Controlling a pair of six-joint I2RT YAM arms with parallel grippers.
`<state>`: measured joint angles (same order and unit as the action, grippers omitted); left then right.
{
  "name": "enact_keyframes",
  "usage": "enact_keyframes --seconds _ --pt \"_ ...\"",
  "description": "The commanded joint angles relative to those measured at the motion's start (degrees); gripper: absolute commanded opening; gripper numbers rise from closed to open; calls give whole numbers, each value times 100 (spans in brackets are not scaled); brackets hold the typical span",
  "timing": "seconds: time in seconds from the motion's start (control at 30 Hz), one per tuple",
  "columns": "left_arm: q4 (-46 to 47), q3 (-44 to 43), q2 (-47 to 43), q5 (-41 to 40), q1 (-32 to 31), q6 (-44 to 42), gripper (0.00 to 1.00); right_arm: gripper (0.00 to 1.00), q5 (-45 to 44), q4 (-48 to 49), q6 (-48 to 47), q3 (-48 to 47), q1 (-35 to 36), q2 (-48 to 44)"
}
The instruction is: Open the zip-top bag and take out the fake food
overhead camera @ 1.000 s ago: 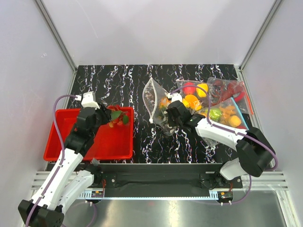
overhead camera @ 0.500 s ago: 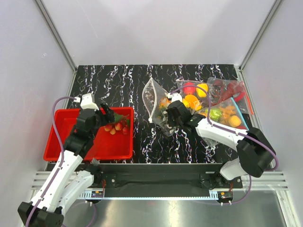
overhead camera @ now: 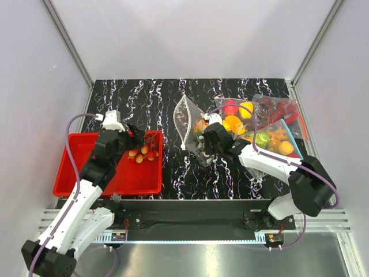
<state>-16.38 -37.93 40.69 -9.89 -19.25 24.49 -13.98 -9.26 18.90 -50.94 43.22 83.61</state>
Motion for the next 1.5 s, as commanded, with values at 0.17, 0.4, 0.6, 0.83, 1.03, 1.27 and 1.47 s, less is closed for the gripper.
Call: enact_keyframes --seconds 0.17,0.4,0.6,0.83,1.03,1.27,1.47 --pt "1523 -882 1001 812 -799 -366 72 0 44 135 62 -30 -42 -267" --pt "2596 -1532 2353 1868 -1143 -287 69 0 88 108 53 22 -42 -380" --pt "2763 -1981 3312 2254 -1152 -401 60 0 132 135 44 128 -42 -556" --pt "2719 -2227 4140 2518 -1213 -515 51 0 167 143 26 172 -42 -627" --pt "2833 -2157 4685 3053 -1239 -586 46 0 211 170 44 233 -42 -627" --pt "3176 -1806 5054 3678 -1354 -753 47 33 203 -163 88 207 -51 -1047" --pt "3589 -1630 5265 4100 -1354 -612 49 48 -113 -515 44 163 -51 -1654"
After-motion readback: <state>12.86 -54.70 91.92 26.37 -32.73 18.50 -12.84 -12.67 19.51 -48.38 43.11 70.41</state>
